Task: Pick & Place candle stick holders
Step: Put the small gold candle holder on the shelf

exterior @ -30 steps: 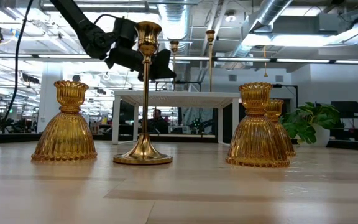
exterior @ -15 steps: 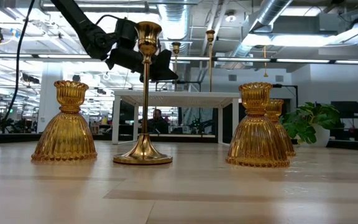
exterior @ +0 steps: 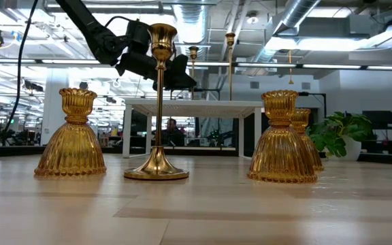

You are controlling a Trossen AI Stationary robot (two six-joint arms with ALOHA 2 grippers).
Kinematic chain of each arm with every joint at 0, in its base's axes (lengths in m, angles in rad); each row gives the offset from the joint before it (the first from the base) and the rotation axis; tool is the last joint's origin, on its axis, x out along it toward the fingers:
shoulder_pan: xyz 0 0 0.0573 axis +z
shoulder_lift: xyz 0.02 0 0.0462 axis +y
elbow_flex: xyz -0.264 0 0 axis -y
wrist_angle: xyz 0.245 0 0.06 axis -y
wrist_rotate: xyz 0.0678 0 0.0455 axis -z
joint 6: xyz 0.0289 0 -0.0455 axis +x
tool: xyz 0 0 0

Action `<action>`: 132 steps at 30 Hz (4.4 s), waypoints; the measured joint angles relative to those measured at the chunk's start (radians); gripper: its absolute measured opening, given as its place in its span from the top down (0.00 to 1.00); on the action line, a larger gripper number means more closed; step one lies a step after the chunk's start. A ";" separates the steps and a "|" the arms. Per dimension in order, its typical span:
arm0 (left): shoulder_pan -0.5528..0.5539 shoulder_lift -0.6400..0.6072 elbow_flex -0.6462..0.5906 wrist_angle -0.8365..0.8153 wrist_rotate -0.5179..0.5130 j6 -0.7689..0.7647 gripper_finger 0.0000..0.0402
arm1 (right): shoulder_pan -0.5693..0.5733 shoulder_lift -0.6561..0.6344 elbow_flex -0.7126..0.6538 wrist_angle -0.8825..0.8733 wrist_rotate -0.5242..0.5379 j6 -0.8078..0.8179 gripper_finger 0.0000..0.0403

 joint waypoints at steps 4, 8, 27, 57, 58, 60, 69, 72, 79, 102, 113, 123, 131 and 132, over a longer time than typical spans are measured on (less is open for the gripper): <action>-0.010 0.000 0.000 0.000 0.000 0.004 0.56 | 0.000 0.000 0.000 0.000 0.000 0.000 1.00; -0.022 0.000 0.000 0.000 0.000 0.028 0.49 | 0.000 0.000 0.000 0.000 0.000 0.000 1.00; -0.010 -0.210 0.002 -0.306 -0.123 0.189 0.41 | 0.000 0.000 0.000 0.000 0.000 -0.003 1.00; -0.677 -0.603 0.002 -0.696 -0.233 -0.022 0.41 | 0.000 0.000 0.000 -0.008 -0.003 0.008 1.00; -0.714 -0.595 0.002 -0.696 -0.241 -0.041 0.40 | 0.000 0.000 0.000 -0.008 -0.003 0.008 1.00; -0.785 -0.577 0.001 -0.700 -0.254 -0.100 0.39 | 0.000 0.000 0.000 -0.008 -0.003 0.008 1.00; -1.022 -0.521 0.001 -0.852 -0.347 -0.341 0.27 | 0.000 0.000 0.000 -0.008 -0.003 0.005 1.00; -1.056 -0.521 -0.005 -0.913 -0.452 -0.342 0.27 | 0.000 0.000 0.000 -0.008 -0.003 -0.001 1.00; -1.062 -0.502 -0.067 -0.921 -0.479 -0.360 0.29 | 0.000 0.000 0.000 -0.008 -0.003 -0.003 1.00; -1.061 -0.374 -0.152 -0.757 -0.355 -0.368 0.29 | 0.000 0.000 0.000 -0.008 -0.003 -0.002 1.00; -1.057 -0.472 -0.151 -0.759 -0.386 -0.368 0.29 | 0.000 0.000 0.000 -0.008 -0.003 -0.015 1.00; -1.056 -0.472 -0.151 -0.764 -0.350 -0.326 0.29 | 0.000 0.000 0.000 -0.008 -0.001 -0.018 1.00; -1.056 -0.472 -0.151 -0.765 -0.351 -0.316 0.29 | 0.000 0.000 0.000 -0.008 0.000 -0.018 1.00; -1.056 -0.472 -0.151 -0.765 -0.351 -0.321 0.29 | 0.000 0.000 0.000 -0.008 0.000 -0.018 1.00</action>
